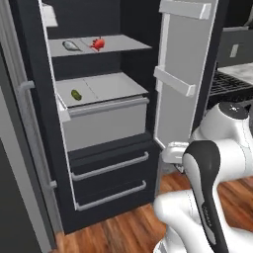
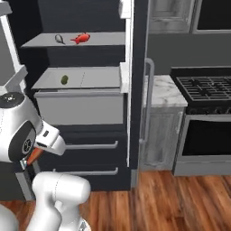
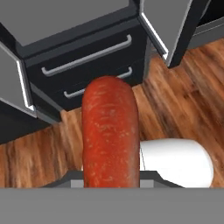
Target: Gather the cucumber and carrot from the fridge and place them on a tray on the dining counter. Then gather the fishs from the fridge and place them on the other tray.
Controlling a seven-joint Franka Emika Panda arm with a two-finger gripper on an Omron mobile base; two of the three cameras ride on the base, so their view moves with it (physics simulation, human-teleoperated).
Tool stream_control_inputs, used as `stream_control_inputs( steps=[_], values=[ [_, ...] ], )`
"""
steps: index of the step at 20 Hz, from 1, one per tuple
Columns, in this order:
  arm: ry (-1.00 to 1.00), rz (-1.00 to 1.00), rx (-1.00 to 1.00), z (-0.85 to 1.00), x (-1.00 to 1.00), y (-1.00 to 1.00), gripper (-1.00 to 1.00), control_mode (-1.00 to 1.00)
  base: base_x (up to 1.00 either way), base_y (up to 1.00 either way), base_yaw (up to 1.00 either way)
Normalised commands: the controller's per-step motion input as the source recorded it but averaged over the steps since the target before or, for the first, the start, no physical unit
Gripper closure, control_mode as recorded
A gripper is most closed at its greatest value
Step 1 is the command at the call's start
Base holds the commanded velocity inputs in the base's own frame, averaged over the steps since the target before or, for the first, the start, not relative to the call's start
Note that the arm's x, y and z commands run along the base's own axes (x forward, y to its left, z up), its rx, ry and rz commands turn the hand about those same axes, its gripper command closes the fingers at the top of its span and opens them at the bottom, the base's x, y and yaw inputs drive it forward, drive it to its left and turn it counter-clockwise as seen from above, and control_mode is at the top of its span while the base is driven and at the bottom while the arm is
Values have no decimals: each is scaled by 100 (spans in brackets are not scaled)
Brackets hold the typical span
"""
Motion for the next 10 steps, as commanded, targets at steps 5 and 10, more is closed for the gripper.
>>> stream_control_inputs(
  steps=[5, 10],
  values=[
    [0, 0, 0, 0, 0, 0, 100, 100, -44, 0, -47],
    [0, 0, 0, 0, 0, 0, 100, 100, -39, 0, -52]
  ],
)
